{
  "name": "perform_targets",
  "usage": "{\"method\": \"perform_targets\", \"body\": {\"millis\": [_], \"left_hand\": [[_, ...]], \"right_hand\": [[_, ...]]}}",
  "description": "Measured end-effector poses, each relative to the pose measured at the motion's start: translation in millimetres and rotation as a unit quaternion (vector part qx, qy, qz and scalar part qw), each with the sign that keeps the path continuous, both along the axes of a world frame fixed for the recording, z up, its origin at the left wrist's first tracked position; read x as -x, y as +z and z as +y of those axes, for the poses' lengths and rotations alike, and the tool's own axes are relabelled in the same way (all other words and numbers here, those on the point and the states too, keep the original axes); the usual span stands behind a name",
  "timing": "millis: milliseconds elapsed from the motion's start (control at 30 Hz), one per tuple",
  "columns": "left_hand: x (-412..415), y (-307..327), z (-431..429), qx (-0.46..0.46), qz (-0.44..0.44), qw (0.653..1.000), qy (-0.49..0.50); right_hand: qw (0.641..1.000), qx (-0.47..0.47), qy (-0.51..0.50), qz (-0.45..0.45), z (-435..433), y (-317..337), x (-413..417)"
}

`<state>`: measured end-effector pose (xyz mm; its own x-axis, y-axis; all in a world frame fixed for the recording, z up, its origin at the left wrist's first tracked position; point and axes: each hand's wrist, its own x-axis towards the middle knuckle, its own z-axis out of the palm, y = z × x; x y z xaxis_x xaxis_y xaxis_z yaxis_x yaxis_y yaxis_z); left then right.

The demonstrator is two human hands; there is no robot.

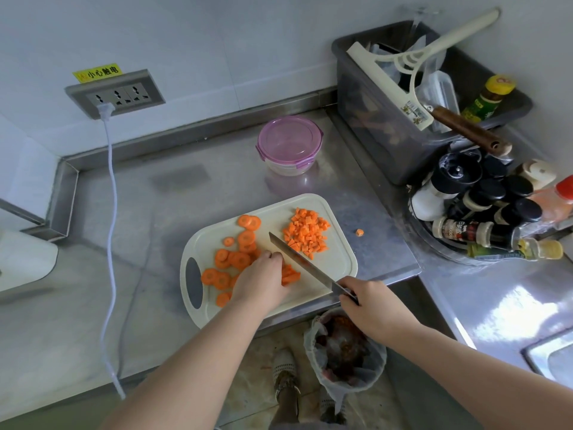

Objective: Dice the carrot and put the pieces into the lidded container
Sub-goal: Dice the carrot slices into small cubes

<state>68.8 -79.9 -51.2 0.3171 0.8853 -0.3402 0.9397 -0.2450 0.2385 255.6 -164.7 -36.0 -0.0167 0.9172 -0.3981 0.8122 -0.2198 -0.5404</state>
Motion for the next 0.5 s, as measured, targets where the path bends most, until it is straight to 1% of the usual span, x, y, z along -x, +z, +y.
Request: {"method": "perform_targets", "body": {"millis": [200, 300, 500], "left_hand": [[-7.1, -3.5, 1.6, -0.009, -0.031, 0.995, 0.094], [-10.2, -4.4, 5.7, -0.003, -0.060, 0.989, 0.134], [-9.6, -7.8, 3.8, 0.002, -0.129, 0.977, 0.170]], "right_hand": [[0.999, 0.030, -0.016, -0.003, 8.9, -0.5, 10.8], [0.999, 0.034, -0.025, -0.004, 16.2, 0.8, 13.3], [0.999, 0.040, -0.030, -0.004, 20.2, 4.0, 18.0]]}}
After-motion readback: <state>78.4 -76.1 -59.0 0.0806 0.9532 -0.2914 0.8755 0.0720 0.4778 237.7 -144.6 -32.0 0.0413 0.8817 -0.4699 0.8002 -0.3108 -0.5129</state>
